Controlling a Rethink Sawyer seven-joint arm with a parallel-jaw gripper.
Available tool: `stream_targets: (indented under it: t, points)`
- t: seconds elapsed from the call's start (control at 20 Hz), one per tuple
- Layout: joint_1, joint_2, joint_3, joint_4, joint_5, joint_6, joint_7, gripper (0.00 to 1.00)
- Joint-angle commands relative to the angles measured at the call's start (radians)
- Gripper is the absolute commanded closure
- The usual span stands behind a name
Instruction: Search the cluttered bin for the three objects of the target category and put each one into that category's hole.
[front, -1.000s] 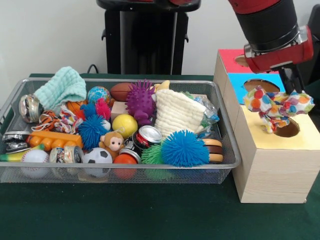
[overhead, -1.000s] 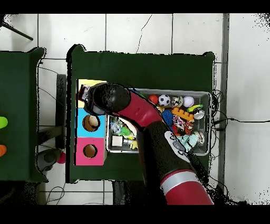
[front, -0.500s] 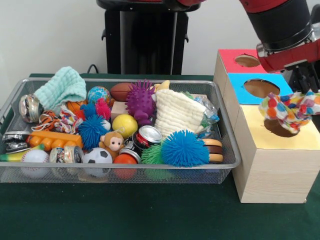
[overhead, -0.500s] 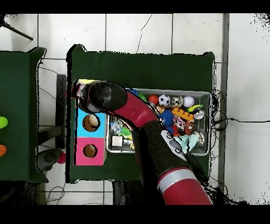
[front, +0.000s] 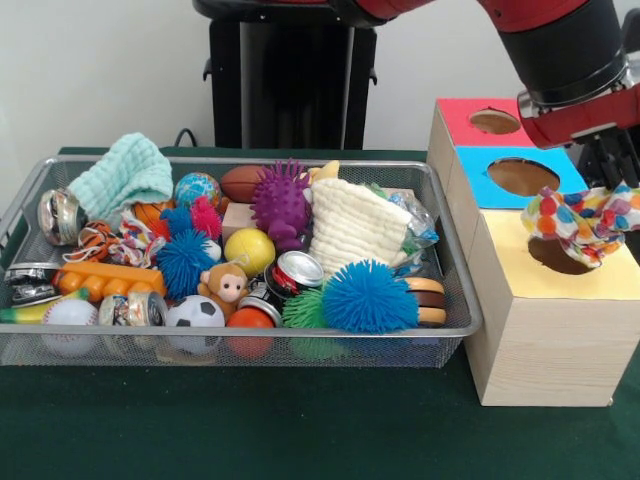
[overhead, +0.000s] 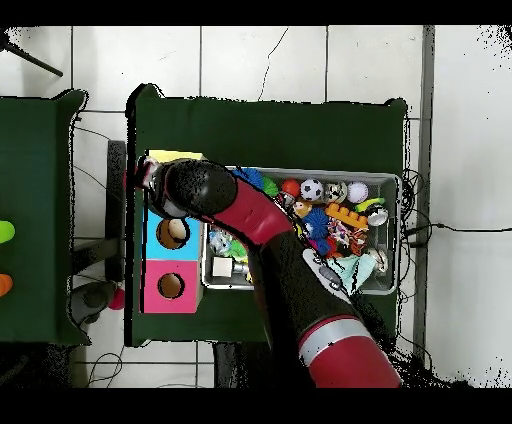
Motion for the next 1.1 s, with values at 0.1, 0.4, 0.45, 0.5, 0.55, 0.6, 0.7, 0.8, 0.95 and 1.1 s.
stream_targets:
  t: [0.1,0.4,0.45,0.5,0.55,0.6,0.7,0.8,0.95,1.1]
  points:
    - [-0.023,0.044,0.007,0.01,-0.047,-0.033,0.095,1.0]
    - [-0.021,0.052,-0.007,0.002,-0.076,-0.025,0.088,1.0]
    - [-0.022,0.053,-0.007,0.002,-0.079,-0.026,0.09,1.0]
    - [-0.022,0.054,-0.006,0.004,-0.082,-0.031,0.09,1.0]
    - [-0.023,0.054,-0.005,0.006,-0.086,-0.036,0.09,1.0]
    - [-0.022,0.057,-0.008,0.003,-0.095,-0.036,0.086,1.0]
    - [-0.02,0.059,-0.013,-0.004,-0.107,-0.035,0.083,1.0]
    - [-0.013,0.06,-0.028,-0.022,-0.137,-0.019,0.066,1.0]
    - [-0.01,0.065,-0.041,-0.04,-0.161,0.0,0.071,0.0]
    - [-0.008,0.067,-0.053,-0.052,-0.189,0.022,0.066,0.0]
